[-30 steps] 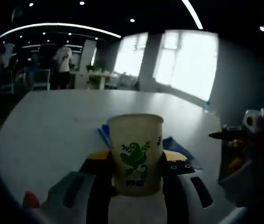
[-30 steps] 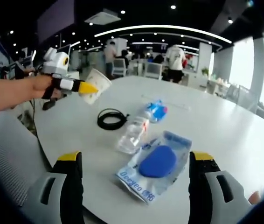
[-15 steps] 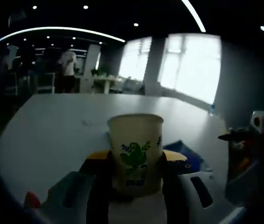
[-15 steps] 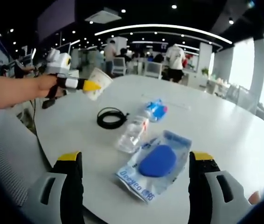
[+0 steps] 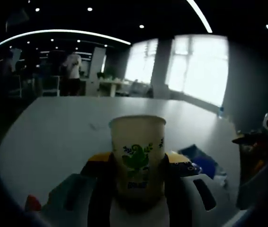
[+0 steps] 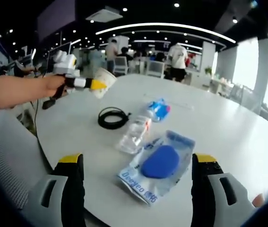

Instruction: Arrange the tabletop items into an orderly group along one side of the table until the central work area is clear of visible clutter.

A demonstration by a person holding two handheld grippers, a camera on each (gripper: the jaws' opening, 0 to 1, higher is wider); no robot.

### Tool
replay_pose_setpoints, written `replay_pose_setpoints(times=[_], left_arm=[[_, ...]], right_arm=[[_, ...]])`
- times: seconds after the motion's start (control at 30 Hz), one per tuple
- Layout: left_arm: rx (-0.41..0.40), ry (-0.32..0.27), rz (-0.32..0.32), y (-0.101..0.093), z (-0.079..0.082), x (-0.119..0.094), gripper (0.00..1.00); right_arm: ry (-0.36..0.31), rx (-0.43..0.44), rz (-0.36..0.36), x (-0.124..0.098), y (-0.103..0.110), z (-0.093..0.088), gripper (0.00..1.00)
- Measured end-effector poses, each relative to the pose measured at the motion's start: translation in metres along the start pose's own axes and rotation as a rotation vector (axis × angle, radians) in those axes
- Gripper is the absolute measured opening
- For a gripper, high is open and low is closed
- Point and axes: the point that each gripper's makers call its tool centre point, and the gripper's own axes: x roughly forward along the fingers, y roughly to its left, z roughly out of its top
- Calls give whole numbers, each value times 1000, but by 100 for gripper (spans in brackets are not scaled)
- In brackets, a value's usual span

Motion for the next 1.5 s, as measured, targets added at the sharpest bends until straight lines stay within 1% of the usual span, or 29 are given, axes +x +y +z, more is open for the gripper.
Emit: replay_pose_setpoints(times=[0.4,0.7,0.93,1.17,1.4,1.5], left_arm=[[-16,-7,14,18,3,20,39],[-19,16,21,34,-4,40,39],[-16,26,21,43,-6,53,39],[-20,32,25,43,-10,60,39],[-26,34,32,48,-14,66,39],[-28,47,39,51,-20,69,39]], right_arm=[[15,11,-4,2,-2,-4,94],[28,22,0,3,-2,-8,94],[48,14,13,6,2,-12,94],[66,15,21,9,3,-16,94],[81,17,28,10,5,-19,94],[84,23,32,12,5,-20,94]])
